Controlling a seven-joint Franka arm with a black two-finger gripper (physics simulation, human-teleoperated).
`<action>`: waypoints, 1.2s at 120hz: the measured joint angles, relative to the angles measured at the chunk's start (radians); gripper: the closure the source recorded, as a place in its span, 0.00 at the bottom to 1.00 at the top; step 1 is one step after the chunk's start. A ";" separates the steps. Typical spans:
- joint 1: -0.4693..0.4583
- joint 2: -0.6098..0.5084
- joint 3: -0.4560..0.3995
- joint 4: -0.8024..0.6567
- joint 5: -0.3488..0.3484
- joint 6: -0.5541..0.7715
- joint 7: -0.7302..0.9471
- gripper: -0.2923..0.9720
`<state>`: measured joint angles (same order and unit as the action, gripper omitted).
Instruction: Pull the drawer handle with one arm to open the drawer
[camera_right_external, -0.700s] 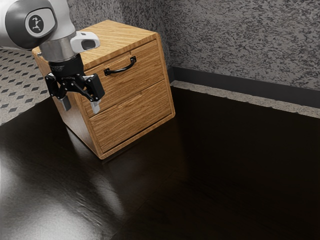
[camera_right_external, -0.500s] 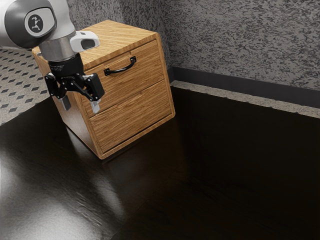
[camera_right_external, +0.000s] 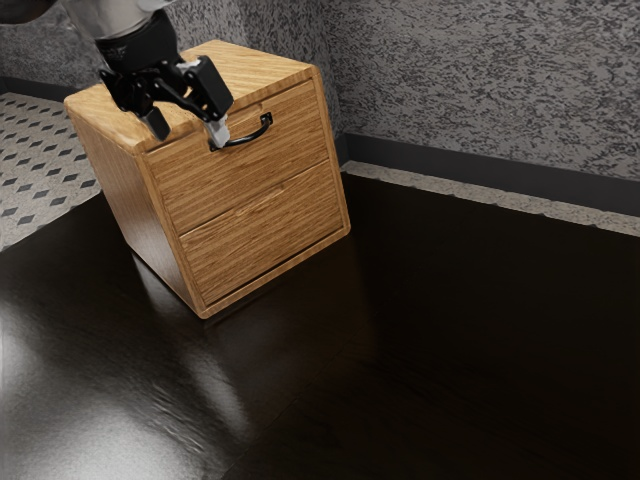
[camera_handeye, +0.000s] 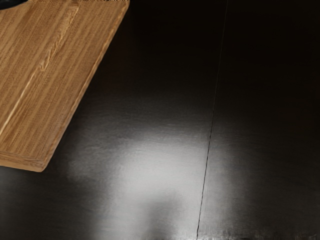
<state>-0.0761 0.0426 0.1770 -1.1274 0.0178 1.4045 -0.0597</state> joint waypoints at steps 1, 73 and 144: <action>-0.007 -0.001 0.000 -0.001 0.000 0.000 0.000 0.23; -0.155 -0.004 0.015 -0.318 -0.053 0.137 0.184 0.23; 0.196 0.176 -0.261 -0.123 -0.010 0.371 0.698 0.23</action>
<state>0.1204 0.2185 -0.0837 -1.2509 0.0082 1.7757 0.6383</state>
